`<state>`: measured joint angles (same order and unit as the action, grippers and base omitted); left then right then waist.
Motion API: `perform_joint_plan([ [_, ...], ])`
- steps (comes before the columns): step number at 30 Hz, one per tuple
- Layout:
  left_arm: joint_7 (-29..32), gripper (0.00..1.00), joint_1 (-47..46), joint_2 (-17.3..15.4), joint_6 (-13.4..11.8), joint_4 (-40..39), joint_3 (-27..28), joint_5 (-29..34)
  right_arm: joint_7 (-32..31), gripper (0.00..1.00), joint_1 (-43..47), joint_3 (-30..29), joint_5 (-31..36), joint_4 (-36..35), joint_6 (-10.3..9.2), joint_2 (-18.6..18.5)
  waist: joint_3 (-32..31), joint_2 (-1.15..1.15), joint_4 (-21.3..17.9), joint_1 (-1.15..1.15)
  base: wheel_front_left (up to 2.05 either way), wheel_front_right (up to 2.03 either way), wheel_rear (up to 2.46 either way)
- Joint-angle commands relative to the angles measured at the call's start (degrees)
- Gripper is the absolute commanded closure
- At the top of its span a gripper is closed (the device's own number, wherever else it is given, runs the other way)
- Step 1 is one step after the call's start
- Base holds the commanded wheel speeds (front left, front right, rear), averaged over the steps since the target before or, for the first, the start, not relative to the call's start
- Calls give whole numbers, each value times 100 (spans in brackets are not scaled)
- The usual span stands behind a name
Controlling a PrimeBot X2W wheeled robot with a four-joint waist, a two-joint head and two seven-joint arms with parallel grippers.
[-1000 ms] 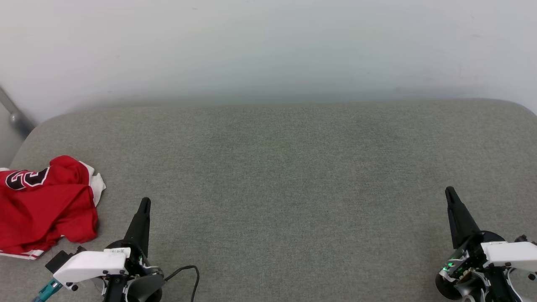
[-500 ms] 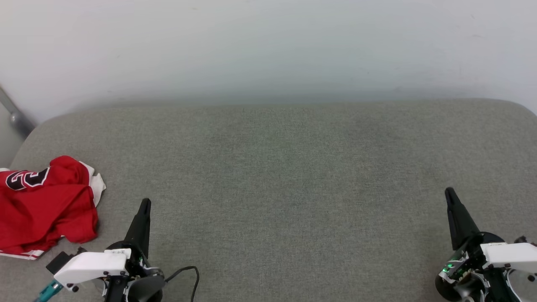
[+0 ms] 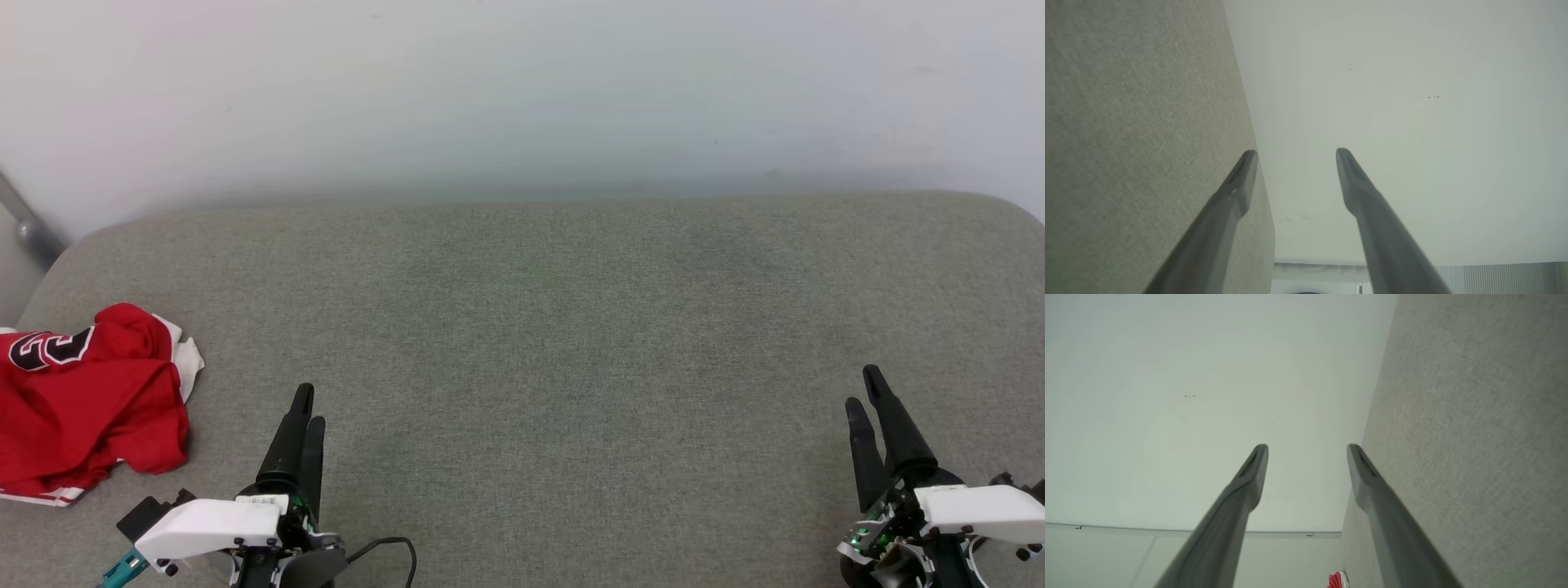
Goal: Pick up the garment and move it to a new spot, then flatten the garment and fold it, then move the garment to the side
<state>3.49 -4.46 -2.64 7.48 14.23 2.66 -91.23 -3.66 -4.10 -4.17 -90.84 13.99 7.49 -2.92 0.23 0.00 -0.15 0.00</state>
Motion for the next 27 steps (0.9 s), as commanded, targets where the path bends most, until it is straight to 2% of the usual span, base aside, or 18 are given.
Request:
perform_joint_plan([
  [1, -72, 0, -173, -14, 2, -151, -61, 104, 81, 0, -93, 60, 116, -153, 0, -48, 0, 0, -1, 0, 0, 0, 0],
  [8, -251, 0, -194, -19, 2, -288, -216, 639, 272, 0, -113, 222, 683, -248, 0, -162, -3, 0, -3, 0, 0, 0, 0],
  [17, -463, 0, -135, -19, 2, -398, -286, 1559, 484, 0, -91, 330, 2117, -391, 0, -188, -27, 0, 0, 0, 0, 0, 0],
  [27, -675, 0, -122, -20, -12, -475, -368, 2980, 696, 0, -31, 340, 3746, -472, 0, -151, -42, 0, 5, 0, 0, 0, 0],
])
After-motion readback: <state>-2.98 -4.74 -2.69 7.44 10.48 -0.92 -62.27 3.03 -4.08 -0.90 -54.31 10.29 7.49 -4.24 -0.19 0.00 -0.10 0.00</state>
